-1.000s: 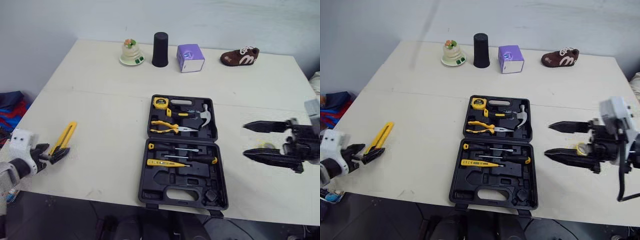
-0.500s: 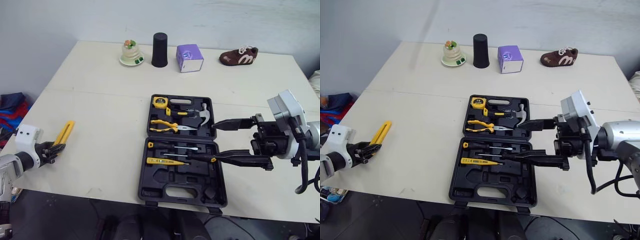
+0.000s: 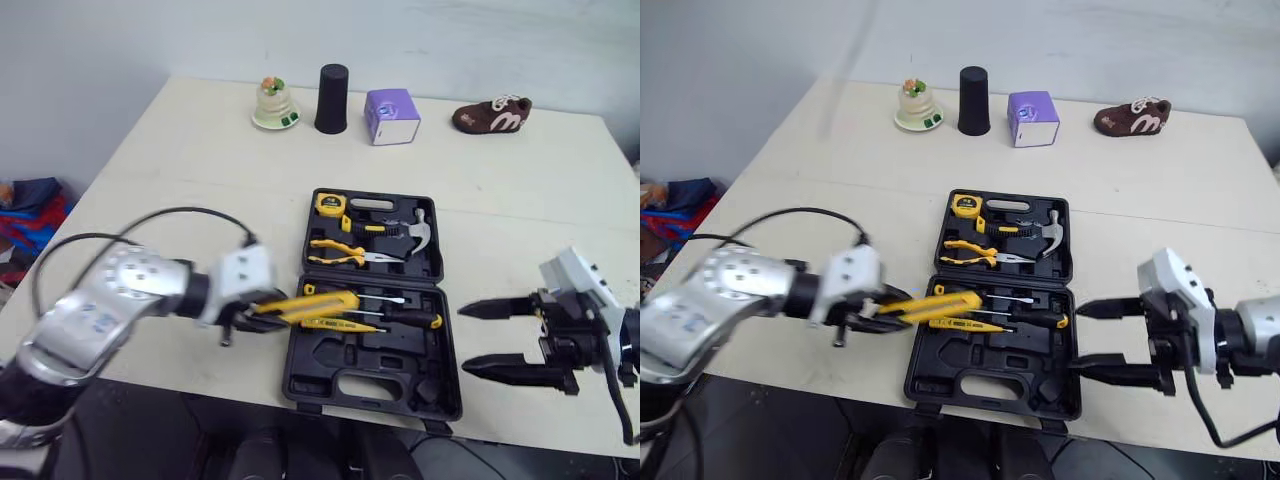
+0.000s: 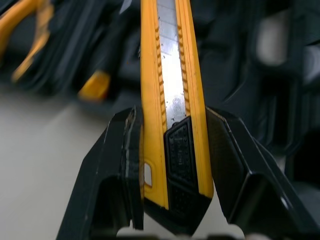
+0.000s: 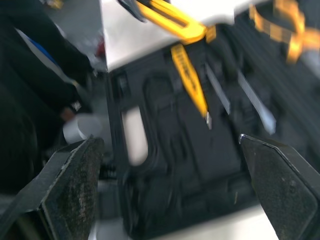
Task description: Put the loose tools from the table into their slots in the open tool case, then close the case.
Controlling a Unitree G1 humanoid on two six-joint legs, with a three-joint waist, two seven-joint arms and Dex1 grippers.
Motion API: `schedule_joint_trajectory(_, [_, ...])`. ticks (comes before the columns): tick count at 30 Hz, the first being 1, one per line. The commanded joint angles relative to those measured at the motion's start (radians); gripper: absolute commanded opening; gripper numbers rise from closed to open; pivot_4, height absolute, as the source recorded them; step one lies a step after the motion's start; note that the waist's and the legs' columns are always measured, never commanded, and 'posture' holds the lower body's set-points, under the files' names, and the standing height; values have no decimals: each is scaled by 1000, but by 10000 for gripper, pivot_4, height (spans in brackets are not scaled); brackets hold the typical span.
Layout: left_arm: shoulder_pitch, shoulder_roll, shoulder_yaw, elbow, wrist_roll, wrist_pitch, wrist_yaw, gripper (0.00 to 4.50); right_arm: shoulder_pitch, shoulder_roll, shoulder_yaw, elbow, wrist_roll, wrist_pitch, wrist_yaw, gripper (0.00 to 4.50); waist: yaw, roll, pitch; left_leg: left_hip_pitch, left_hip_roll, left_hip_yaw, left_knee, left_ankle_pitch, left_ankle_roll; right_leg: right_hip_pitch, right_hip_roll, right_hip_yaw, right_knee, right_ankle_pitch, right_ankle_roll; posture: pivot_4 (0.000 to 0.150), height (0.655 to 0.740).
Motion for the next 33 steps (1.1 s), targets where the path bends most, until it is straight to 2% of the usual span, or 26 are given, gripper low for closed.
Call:
schedule_joint_trajectory(1, [-84,-49,-133,-12,29,60,-21,13577,77,2,-82,-49,-25,-11,27,45000,-5,-1,1,0,1,0,2,0,0,0,2,1,1,0,1,1500,7383])
schedule_joint_trajectory(4, [-158,-80,-280,16,117,43,-44,13577,129,16,-127,-62,-19,6,22,45000,-14,-4,2,2,1,-1,3,0,0,1,5,5,3,1,2,1500,7383])
schedule_joint_trajectory(7, [-203,-129,-349,57,172,38,-32,13577,164,25,-149,-67,-27,1,24,45000,-19,-4,2,3,1,0,3,1,1,1,5,7,4,2,3,1500,7383])
schedule_joint_trajectory(11, [-234,-202,-388,103,210,56,-9,13577,191,47,-162,-66,-26,1,2,45000,-18,-4,2,3,0,1,4,4,1,1,6,8,4,4,4,1500,7383])
schedule_joint_trajectory(14, [-235,-218,-407,115,234,62,-6,13577,209,59,-167,-71,-33,-4,1,45000,-19,-4,2,3,0,0,4,5,1,1,5,9,4,4,4,1500,7383])
schedule_joint_trajectory(19, [-220,-263,-388,126,215,104,5,13577,219,63,-165,-62,-44,-16,-4,45000,-16,-4,2,3,0,1,4,5,1,1,5,9,4,4,4,1500,7383])
schedule_joint_trajectory(21, [-210,-279,-367,131,200,132,12,24139,217,63,-160,-57,-47,-20,-5,45000,-16,-4,2,3,0,1,4,5,1,1,5,9,4,4,4,1500,7383])
schedule_joint_trajectory(22, [-205,-283,-348,128,180,154,8,27490,215,63,-158,-56,-49,-22,-6,45000,-16,-4,2,3,0,1,5,5,1,1,5,9,4,4,4,1500,7383])
schedule_joint_trajectory(24, [-191,-282,-305,111,140,177,-9,36921,213,63,-156,-54,-51,-23,-7,45000,-16,-4,2,3,0,1,5,5,0,1,5,9,4,4,4,1500,7383])
schedule_joint_trajectory(26, [-162,-263,-265,109,130,107,-33,44886,209,64,-152,-51,-51,-24,-9,45000,-19,-4,2,3,0,1,4,6,-2,1,5,9,5,4,4,1500,7383])
schedule_joint_trajectory(30, [-87,-308,-133,159,77,-8,-25,44886,196,64,-140,-48,-49,-26,-19,45000,-17,-4,2,3,1,1,4,8,-4,1,5,9,5,4,4,1500,7383])
schedule_joint_trajectory(33, [-28,-339,-65,196,41,-169,-81,36323,182,62,-128,-42,-49,-27,-25,45000,-17,-4,2,3,0,1,5,8,-4,1,4,9,6,4,4,1500,7383])
